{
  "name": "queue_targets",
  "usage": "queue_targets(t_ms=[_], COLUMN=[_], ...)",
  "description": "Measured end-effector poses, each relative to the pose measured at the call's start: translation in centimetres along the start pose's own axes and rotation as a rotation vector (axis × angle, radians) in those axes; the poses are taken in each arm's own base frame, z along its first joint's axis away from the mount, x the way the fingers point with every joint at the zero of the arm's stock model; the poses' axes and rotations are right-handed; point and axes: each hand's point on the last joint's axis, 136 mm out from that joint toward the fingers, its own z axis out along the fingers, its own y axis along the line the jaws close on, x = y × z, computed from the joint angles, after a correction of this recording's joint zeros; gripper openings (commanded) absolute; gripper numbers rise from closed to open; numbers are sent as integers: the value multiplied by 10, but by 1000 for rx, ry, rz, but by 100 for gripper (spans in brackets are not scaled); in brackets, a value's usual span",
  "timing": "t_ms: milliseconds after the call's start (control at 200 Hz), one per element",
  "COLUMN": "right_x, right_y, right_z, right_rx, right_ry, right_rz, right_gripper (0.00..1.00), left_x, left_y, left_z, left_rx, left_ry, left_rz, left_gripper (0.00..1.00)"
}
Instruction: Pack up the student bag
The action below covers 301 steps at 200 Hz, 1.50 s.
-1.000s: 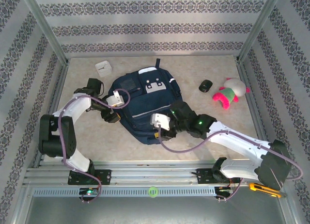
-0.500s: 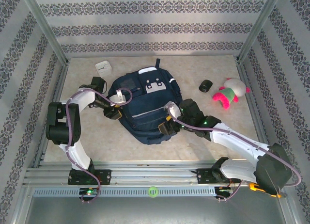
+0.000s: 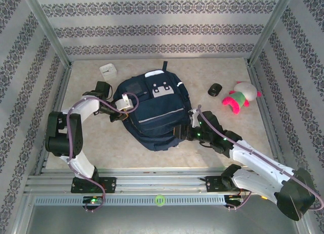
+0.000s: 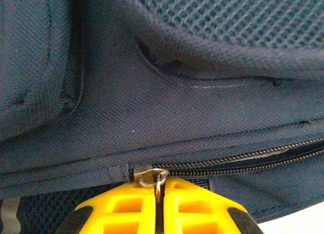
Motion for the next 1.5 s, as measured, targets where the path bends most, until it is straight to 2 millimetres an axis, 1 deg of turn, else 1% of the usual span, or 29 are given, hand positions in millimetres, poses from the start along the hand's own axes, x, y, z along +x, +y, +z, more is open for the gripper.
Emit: queue_targets(t_ms=[95, 195, 310, 395, 440, 520, 570, 635, 769, 889, 1024, 1139, 1259, 1344, 1424, 1504], right_x=[6, 16, 28, 33, 32, 22, 14, 6, 5, 10, 14, 9, 2, -2, -5, -11], right_y=[-6, -6, 7, 23, 35, 57, 64, 68, 65, 55, 45, 42, 39, 37, 35, 33], right_z=[3, 11, 21, 24, 23, 24, 27, 39, 75, 108, 132, 145, 153, 154, 154, 153], right_rx=[15, 19, -1, -24, -42, -83, -94, -94, -59, -24, -9, -13, -15, -16, -17, -16], right_ry=[9, 41, 74, 78, 62, 23, -5, -25, -1, 18, 23, 10, -3, -6, -10, -19], right_rz=[91, 151, 167, 136, 115, 86, 87, 90, 106, 136, 175, 205, 235, 246, 252, 258], right_gripper=[61, 62, 59, 56, 54, 51, 50, 48, 42, 39, 37, 35, 35, 35, 35, 35], left_x=[-2, -2, -1, -3, -3, -2, -1, -2, -2, -2, -8, -18, -21, -22, -23, -28], left_y=[-2, -6, -13, -17, -17, -19, -20, -23, -25, -28, -41, -58, -76, -84, -91, -105], left_z=[-4, -3, 4, 7, 8, 7, 6, 4, 2, 4, 7, 11, 16, 18, 15, 12], left_rx=[-22, -26, -18, -18, -21, -29, -41, -54, -79, -100, -88, -64, -44, -34, -23, 10], left_ry=[5, 15, 43, 61, 67, 69, 61, 48, 22, -3, -6, 5, 36, 45, 44, 32], left_rz=[-20, -49, -86, -122, -146, -192, -214, -237, -289, -329, -321, -265, -224, -208, -207, -201], left_gripper=[4, 4, 2, 1, 1, 1, 1, 2, 1, 1, 3, 4, 6, 6, 8, 9])
